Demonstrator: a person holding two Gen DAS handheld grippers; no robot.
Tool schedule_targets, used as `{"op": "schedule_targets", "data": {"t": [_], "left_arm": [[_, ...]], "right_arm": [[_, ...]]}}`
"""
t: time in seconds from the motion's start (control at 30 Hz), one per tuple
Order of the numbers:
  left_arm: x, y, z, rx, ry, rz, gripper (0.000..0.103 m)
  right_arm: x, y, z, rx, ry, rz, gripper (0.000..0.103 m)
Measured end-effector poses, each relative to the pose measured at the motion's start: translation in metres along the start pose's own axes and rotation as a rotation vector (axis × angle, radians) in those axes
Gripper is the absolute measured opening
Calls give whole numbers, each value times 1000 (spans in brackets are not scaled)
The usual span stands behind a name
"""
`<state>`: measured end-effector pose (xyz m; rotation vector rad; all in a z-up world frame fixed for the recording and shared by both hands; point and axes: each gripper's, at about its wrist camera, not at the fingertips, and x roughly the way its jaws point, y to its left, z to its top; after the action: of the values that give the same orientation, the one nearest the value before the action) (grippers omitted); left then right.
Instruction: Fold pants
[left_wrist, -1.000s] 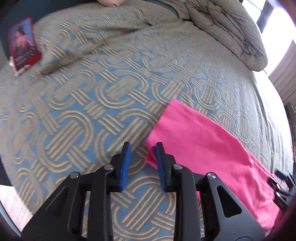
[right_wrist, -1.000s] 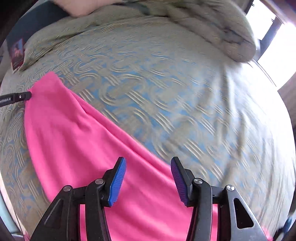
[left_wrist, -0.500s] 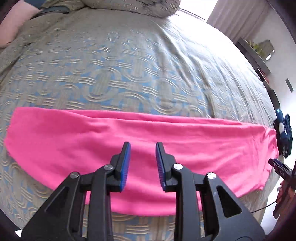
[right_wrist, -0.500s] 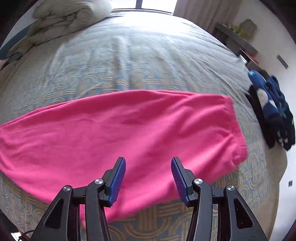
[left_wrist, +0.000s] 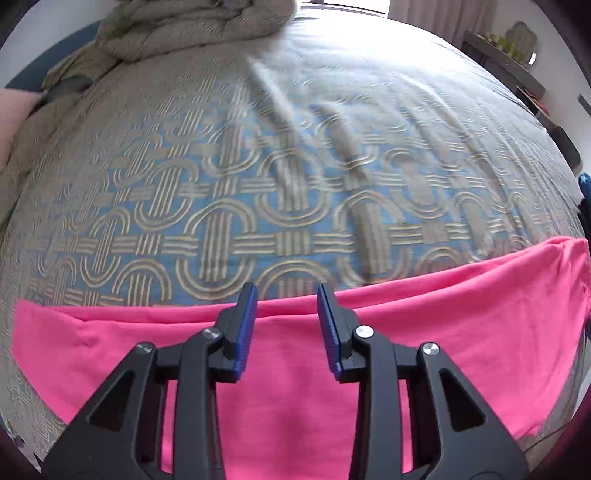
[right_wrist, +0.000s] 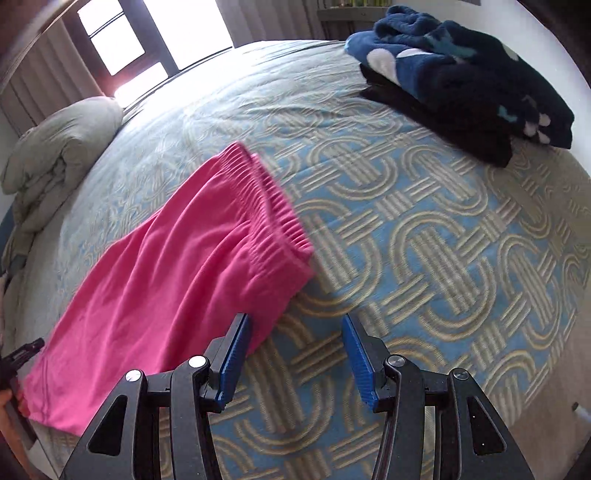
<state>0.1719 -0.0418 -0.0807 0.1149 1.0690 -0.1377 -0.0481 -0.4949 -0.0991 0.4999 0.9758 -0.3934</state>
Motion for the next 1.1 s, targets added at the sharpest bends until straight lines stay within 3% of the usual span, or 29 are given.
{"op": "schedule_targets", "data": {"t": [0.1, 0.2, 0.27, 0.33, 0.43, 0.5, 0.53, 0.6, 0.67, 0.7, 0.77, 0.87, 0.93, 1.03, 1.1], "left_arm": [[-27, -58, 3, 116, -13, -119, 36], [-42, -120, -2, 235, 6, -261, 37], [-44, -164, -8, 319, 26, -319, 39], [-40, -195, -15, 377, 52, -341, 39], [-33, -221, -27, 447, 71, -334, 39], [-30, -227, -32, 468, 77, -340, 41], [-26, -227, -33, 467, 87, -340, 42], [-16, -227, -32, 452, 111, -329, 44], [-11, -221, -31, 426, 122, -324, 44], [-9, -218, -30, 413, 124, -325, 44], [-8, -215, -27, 396, 127, -325, 44], [-11, -212, -25, 392, 109, -323, 44], [-13, -213, -26, 386, 99, -327, 44], [-16, -214, -28, 389, 94, -333, 44], [-18, -214, -30, 400, 90, -326, 44]], "right_arm": [[1, -21, 16, 76, -6, 135, 52], [16, -27, 26, 162, 84, 322, 60], [30, -25, 30, 214, 128, 391, 60], [33, -26, 38, 260, 98, 373, 9], [14, -37, 45, 286, 57, 342, 11], [-3, -37, 46, 196, 49, 272, 13], [-3, -34, 46, 120, 87, 224, 14], [14, -33, 38, 3, 181, 122, 28], [8, -40, 33, 20, 154, 142, 34], [2, -42, 33, 31, 150, 131, 46], [-18, -43, 37, 45, 63, 83, 51], [-45, -22, 48, -70, -105, -128, 52], [-50, 1, 55, -178, -142, -88, 52], [-30, 44, 67, -273, -48, 105, 51], [-5, 59, 74, -281, 28, 99, 50]]}}
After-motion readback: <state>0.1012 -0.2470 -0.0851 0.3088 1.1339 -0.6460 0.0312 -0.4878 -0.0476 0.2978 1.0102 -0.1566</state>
